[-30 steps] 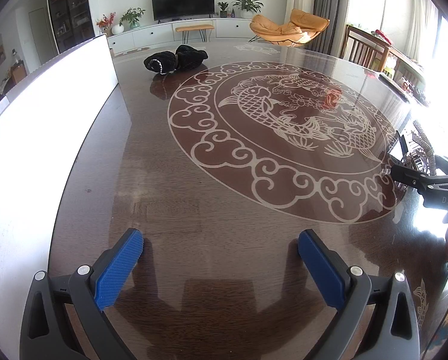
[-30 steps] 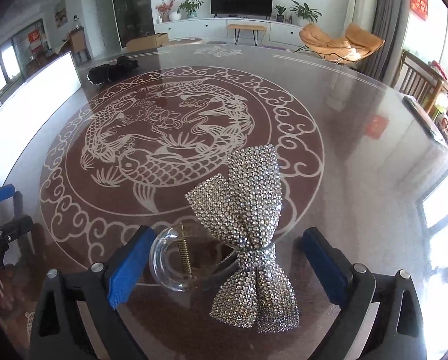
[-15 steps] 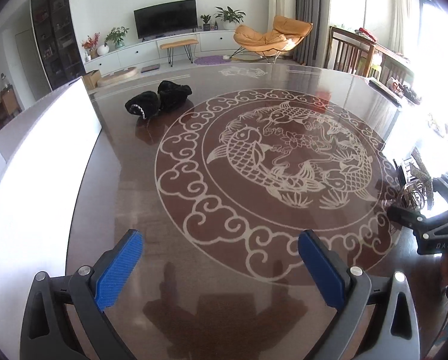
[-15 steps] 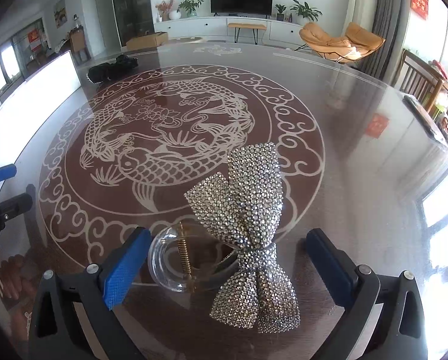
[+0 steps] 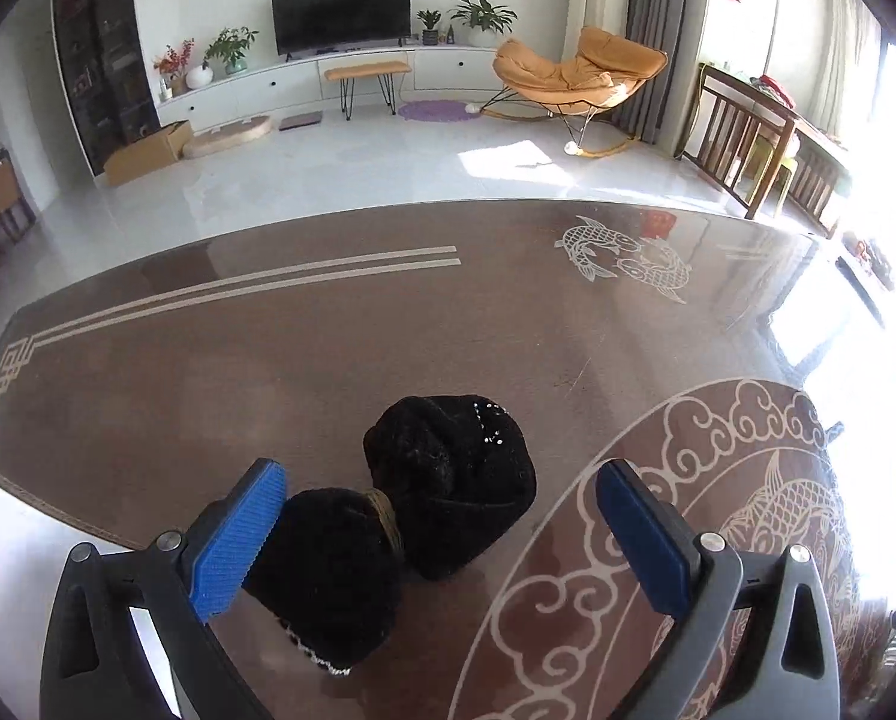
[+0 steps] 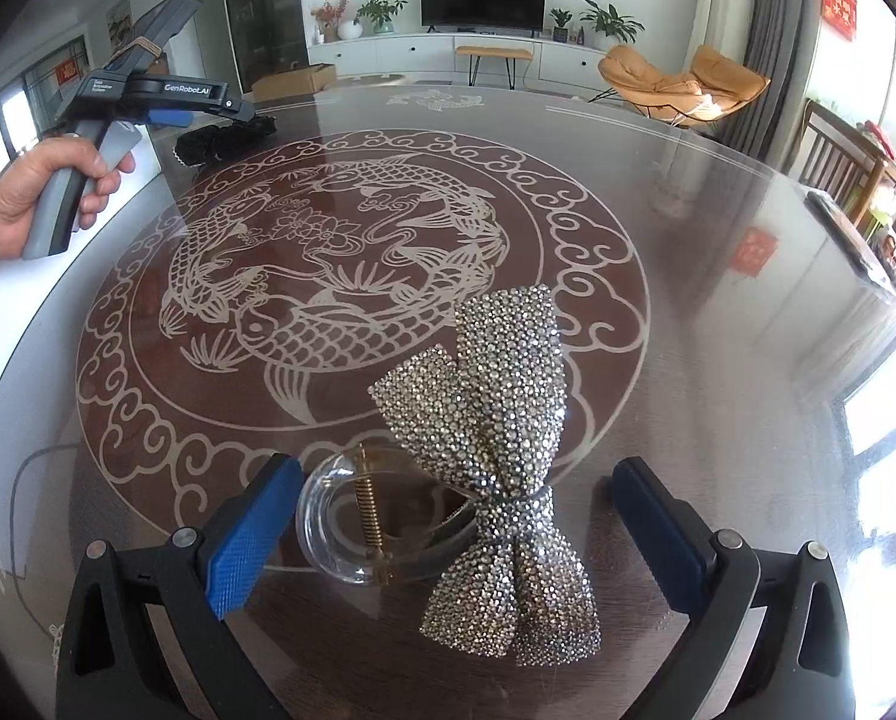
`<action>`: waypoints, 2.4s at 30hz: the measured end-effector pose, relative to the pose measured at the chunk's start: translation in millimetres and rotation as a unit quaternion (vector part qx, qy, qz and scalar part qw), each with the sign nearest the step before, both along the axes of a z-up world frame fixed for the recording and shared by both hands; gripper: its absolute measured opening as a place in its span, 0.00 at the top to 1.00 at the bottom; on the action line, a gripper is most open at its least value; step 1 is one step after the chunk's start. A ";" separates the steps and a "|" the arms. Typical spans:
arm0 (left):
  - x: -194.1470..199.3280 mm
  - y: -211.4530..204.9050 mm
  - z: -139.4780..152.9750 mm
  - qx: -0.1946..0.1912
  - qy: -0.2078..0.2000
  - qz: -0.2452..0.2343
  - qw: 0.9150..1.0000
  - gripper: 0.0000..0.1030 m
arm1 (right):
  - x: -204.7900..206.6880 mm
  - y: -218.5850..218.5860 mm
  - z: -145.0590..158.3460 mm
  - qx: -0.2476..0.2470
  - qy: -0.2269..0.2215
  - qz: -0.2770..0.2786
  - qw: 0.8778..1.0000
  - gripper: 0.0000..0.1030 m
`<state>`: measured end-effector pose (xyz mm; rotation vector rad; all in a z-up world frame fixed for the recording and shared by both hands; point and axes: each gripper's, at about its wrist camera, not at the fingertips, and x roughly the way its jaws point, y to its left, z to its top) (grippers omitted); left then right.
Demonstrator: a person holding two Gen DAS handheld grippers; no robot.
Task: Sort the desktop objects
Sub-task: 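Hold the bow clip raised in the right tool while the left tool approaches the black knit items, then grasp the two black knit items with the left tool while the right tool holds the bow, then carry the knit items and bow clip in both tools over the bin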
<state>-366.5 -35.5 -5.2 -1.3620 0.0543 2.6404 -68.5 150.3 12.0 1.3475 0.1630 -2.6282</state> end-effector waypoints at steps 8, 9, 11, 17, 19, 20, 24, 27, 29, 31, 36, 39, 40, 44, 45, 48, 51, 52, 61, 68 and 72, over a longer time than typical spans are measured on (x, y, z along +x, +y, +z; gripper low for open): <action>44.8 11.0 -15.9 -0.008 0.030 0.013 0.999 0.58 | 0.1 0.4 0.1 0.000 0.000 -0.001 1.000 0.00; 56.9 10.0 -15.7 -0.001 0.030 0.022 0.999 0.59 | 0.0 0.2 0.2 0.000 0.000 -0.001 1.000 0.00; 87.9 10.1 -16.2 0.000 0.029 0.040 0.999 0.61 | 0.0 0.1 -0.1 0.000 0.000 -0.001 1.000 0.00; 228.6 17.0 -18.8 0.020 0.024 0.082 0.996 0.61 | -0.1 1.0 0.0 0.001 0.000 -0.001 1.000 0.00; 272.3 24.2 -19.2 0.034 0.023 0.101 0.994 0.58 | -0.1 1.0 0.1 0.001 0.000 -0.001 1.000 0.00; 287.5 29.0 -20.0 0.037 0.024 0.108 0.993 0.52 | -0.1 1.2 0.2 0.001 0.000 -0.001 1.000 0.00; 298.3 46.7 -26.0 0.002 0.008 0.115 0.993 0.09 | -0.1 1.4 0.3 0.002 0.000 -0.001 1.000 0.00; 291.9 49.8 -28.7 -0.014 0.000 0.108 0.994 0.04 | -0.1 1.4 0.3 0.002 0.000 -0.001 1.000 0.00; 286.9 51.5 -30.4 -0.026 -0.007 0.096 0.995 0.00 | -0.2 1.4 0.3 0.002 0.001 -0.001 1.000 0.00; 286.7 48.3 -30.4 -0.022 -0.006 0.096 0.995 0.00 | -0.1 0.8 0.4 0.005 0.002 -0.001 1.000 0.00; 285.0 46.8 -29.3 -0.022 -0.005 0.098 0.995 0.00 | 0.0 0.4 0.4 0.007 0.003 -0.001 1.000 0.00; 285.7 46.6 -28.6 -0.022 -0.004 0.098 0.995 0.00 | 0.0 0.5 0.4 0.007 0.003 -0.001 1.000 0.00; 285.8 46.7 -28.6 -0.022 -0.004 0.098 0.995 0.00 | -0.1 0.6 0.4 0.007 0.003 -0.001 1.000 0.00; 285.6 46.4 -28.7 -0.022 -0.004 0.098 0.995 0.00 | -0.6 0.5 -0.4 0.001 0.000 -0.001 1.000 0.00; 287.0 47.0 -28.1 -0.022 -0.005 0.098 0.995 0.00 | -1.0 0.9 -0.2 0.000 0.000 -0.001 1.000 0.00; 285.9 47.3 -27.3 -0.024 -0.010 0.092 0.995 0.00 | -1.1 0.6 -0.3 0.000 0.000 -0.001 1.000 0.00; 282.4 45.5 -26.1 -0.026 -0.030 0.064 0.997 0.00 | -4.3 1.8 0.8 0.001 -0.017 0.011 1.000 0.00; 280.6 45.2 -25.9 -0.028 -0.037 0.059 0.997 0.00 | -7.3 2.3 2.2 0.005 -0.035 0.024 0.999 0.00; 292.5 41.4 -11.0 0.008 -0.001 0.050 0.999 0.68 | -21.7 12.7 15.2 -0.005 -0.058 0.027 0.998 0.49; 352.5 -10.9 50.3 0.089 0.068 0.093 0.989 0.68 | -10.7 -2.3 66.2 -0.047 -0.040 0.033 0.998 0.49; 381.3 -64.1 100.1 0.122 0.110 0.131 0.978 0.68 | -4.3 -60.3 114.2 -0.074 -0.012 0.094 0.993 0.49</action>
